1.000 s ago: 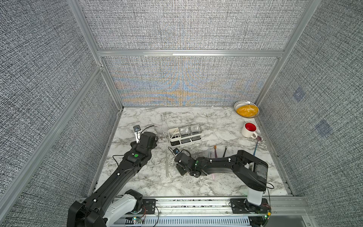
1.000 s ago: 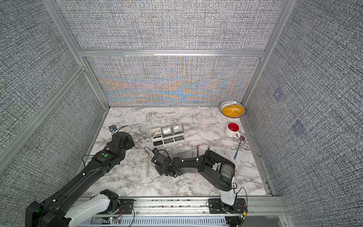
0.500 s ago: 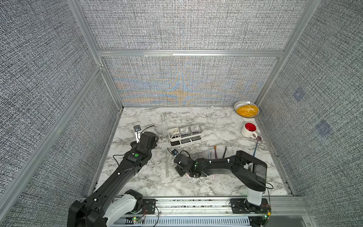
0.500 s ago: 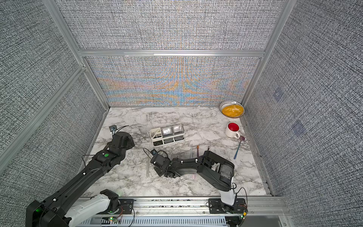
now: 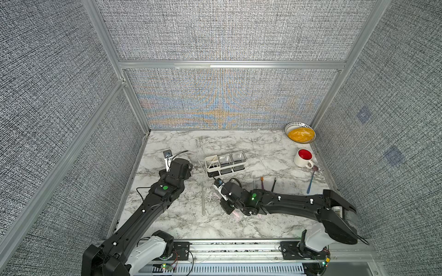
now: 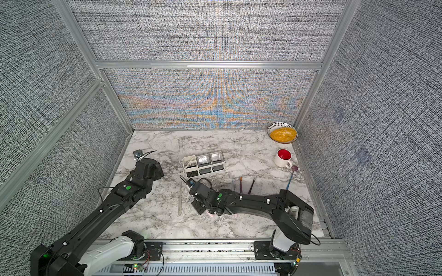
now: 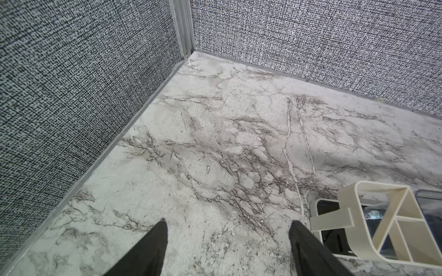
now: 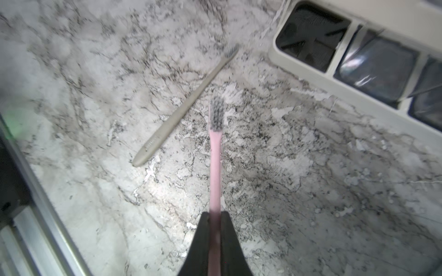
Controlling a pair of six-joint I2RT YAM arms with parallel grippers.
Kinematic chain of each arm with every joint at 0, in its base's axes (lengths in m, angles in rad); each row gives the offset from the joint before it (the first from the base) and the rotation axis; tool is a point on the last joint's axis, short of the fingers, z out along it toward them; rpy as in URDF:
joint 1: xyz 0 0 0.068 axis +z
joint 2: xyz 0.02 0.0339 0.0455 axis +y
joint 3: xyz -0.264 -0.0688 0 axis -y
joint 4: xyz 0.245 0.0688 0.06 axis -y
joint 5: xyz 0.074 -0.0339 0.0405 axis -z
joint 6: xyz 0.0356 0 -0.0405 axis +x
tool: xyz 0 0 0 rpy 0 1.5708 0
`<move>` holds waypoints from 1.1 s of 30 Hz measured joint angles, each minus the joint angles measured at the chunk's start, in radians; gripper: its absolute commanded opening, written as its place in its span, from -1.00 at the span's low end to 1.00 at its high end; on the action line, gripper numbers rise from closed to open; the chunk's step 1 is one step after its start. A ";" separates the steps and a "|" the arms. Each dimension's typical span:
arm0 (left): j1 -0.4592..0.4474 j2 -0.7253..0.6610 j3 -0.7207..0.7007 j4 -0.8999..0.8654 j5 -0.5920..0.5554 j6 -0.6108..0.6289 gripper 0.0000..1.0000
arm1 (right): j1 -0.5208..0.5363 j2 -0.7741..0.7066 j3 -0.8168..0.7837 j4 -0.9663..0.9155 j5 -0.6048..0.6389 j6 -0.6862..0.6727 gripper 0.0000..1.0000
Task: Place the toothbrush into the toothbrush holder
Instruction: Pick up the toothbrush from the center of the board.
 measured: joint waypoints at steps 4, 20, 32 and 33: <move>0.000 0.012 0.050 -0.024 0.075 0.002 0.69 | -0.004 -0.065 -0.016 0.046 0.027 -0.009 -0.84; 0.000 -0.043 0.172 -0.029 0.469 -0.155 0.84 | -0.168 -0.068 -0.060 0.488 0.113 -0.106 -0.84; 0.000 -0.037 0.148 -0.080 0.403 -0.150 0.84 | -0.298 0.128 -0.035 1.071 -0.002 -0.171 -0.85; 0.000 -0.037 0.148 -0.084 0.399 -0.150 0.84 | -0.303 0.153 -0.031 1.121 -0.010 -0.173 -0.85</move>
